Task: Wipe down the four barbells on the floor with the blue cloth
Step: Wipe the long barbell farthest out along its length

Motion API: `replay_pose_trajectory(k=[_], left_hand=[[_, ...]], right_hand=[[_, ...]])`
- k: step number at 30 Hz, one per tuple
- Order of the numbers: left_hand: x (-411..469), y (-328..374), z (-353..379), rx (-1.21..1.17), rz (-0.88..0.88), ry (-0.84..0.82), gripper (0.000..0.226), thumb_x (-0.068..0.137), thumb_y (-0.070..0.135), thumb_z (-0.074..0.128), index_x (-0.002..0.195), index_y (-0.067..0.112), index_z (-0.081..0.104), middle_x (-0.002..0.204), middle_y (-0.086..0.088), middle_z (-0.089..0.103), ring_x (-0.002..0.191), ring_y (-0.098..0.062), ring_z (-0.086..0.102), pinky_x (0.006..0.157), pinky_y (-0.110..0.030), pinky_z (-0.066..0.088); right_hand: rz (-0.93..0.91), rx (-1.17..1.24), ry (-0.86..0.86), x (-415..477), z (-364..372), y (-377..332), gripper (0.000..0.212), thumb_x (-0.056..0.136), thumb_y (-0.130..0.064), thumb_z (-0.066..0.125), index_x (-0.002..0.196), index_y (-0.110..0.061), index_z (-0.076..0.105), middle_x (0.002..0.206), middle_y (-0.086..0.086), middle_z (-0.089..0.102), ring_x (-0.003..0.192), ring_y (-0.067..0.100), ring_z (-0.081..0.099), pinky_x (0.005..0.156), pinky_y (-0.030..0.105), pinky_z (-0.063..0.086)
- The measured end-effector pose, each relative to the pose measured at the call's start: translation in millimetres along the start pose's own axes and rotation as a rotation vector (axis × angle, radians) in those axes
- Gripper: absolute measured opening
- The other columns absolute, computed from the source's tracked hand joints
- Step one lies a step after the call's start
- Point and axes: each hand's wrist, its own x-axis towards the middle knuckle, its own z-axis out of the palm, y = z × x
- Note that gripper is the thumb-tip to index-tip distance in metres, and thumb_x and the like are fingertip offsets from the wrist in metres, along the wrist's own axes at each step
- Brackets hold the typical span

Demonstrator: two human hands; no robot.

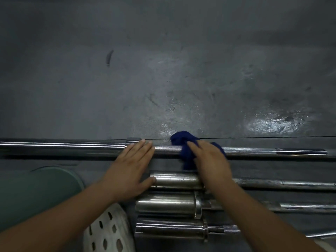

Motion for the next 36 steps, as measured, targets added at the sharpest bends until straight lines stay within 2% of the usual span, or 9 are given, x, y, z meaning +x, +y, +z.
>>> replay_pose_trajectory(k=[4, 10, 17, 19, 23, 27, 30, 33, 36], left_hand=[[1.7, -6.1, 1.8, 0.007, 0.03, 0.019, 0.086, 0.087, 0.068, 0.039, 0.154, 0.013, 0.033, 0.162, -0.006, 0.026, 0.152, -0.023, 0.015, 0.12, -0.042, 0.01], [22.1, -16.4, -9.4, 0.005, -0.019, 0.038, 0.088, 0.085, 0.067, 0.036, 0.153, 0.012, 0.033, 0.162, -0.008, 0.025, 0.151, -0.025, 0.017, 0.123, -0.042, 0.011], [38.1, -36.8, -22.5, 0.049, -0.031, 0.063, 0.086, 0.081, 0.064, 0.037, 0.146, 0.008, 0.046, 0.155, -0.013, 0.039, 0.145, -0.03, 0.034, 0.118, -0.046, 0.025], [41.6, -40.9, -24.9, 0.05, -0.029, 0.064, 0.088, 0.082, 0.065, 0.034, 0.15, 0.009, 0.039, 0.159, -0.011, 0.031, 0.148, -0.028, 0.027, 0.12, -0.044, 0.019], [52.3, -44.9, -28.2, 0.03, -0.065, 0.081, 0.095, 0.081, 0.069, 0.023, 0.157, 0.012, 0.02, 0.165, -0.008, 0.013, 0.152, -0.024, 0.009, 0.122, -0.038, 0.005], [57.7, -46.4, -25.5, 0.02, -0.081, 0.099, 0.097, 0.08, 0.066, 0.033, 0.156, 0.007, 0.023, 0.163, -0.011, 0.019, 0.151, -0.026, 0.017, 0.123, -0.037, 0.011], [51.9, -47.0, -23.9, 0.026, -0.065, 0.091, 0.095, 0.08, 0.062, 0.04, 0.154, 0.004, 0.028, 0.162, -0.013, 0.023, 0.149, -0.027, 0.023, 0.122, -0.034, 0.012], [47.1, -47.2, -25.0, 0.022, -0.05, 0.091, 0.09, 0.08, 0.059, 0.043, 0.15, 0.003, 0.036, 0.16, -0.014, 0.027, 0.147, -0.028, 0.028, 0.118, -0.036, 0.012], [47.0, -44.0, -23.7, 0.031, -0.064, 0.079, 0.09, 0.079, 0.058, 0.043, 0.15, 0.004, 0.036, 0.161, -0.015, 0.026, 0.148, -0.029, 0.026, 0.119, -0.037, 0.012]], right_hand=[[-0.042, -0.085, -0.068, 5.7, -0.1, 22.2, 0.056, 0.088, -0.017, 0.063, 0.141, -0.026, 0.048, 0.119, -0.001, 0.064, 0.104, 0.023, 0.058, 0.09, 0.036, 0.048], [-0.069, 0.024, -0.211, 36.0, -15.1, 38.1, 0.05, 0.097, -0.025, 0.054, 0.145, -0.031, 0.043, 0.132, -0.005, 0.058, 0.112, 0.022, 0.056, 0.091, 0.034, 0.044], [-0.08, 0.248, -0.097, 68.7, -26.0, 53.7, 0.03, 0.092, -0.016, 0.063, 0.12, -0.027, 0.068, 0.109, -0.007, 0.068, 0.1, 0.019, 0.062, 0.083, 0.028, 0.041], [0.023, 0.339, -0.087, 79.8, -28.8, 53.6, 0.024, 0.093, -0.015, 0.061, 0.11, -0.029, 0.071, 0.1, -0.011, 0.068, 0.094, 0.014, 0.061, 0.078, 0.026, 0.04], [0.244, 0.415, 0.199, 89.3, -13.0, -1.3, 0.027, 0.082, -0.001, 0.058, 0.097, -0.017, 0.075, 0.091, 0.001, 0.071, 0.084, 0.022, 0.063, 0.069, 0.023, 0.043], [-0.079, 0.278, 0.166, 96.7, 21.7, -102.1, 0.04, 0.077, -0.006, 0.061, 0.115, -0.016, 0.069, 0.126, 0.003, 0.063, 0.119, 0.027, 0.055, 0.103, 0.042, 0.041], [-0.19, 0.151, 0.158, 93.4, 21.8, -73.9, 0.044, 0.086, -0.016, 0.059, 0.13, -0.02, 0.059, 0.138, 0.003, 0.056, 0.127, 0.026, 0.05, 0.109, 0.045, 0.038], [-0.084, 0.009, 0.219, 68.3, 10.1, 9.8, 0.047, 0.083, -0.021, 0.053, 0.13, -0.017, 0.059, 0.131, 0.009, 0.059, 0.11, 0.031, 0.057, 0.099, 0.044, 0.045], [0.093, -0.062, 0.196, 55.0, 2.5, 49.7, 0.049, 0.086, -0.016, 0.06, 0.134, -0.019, 0.056, 0.128, 0.007, 0.059, 0.113, 0.031, 0.055, 0.105, 0.047, 0.04]])
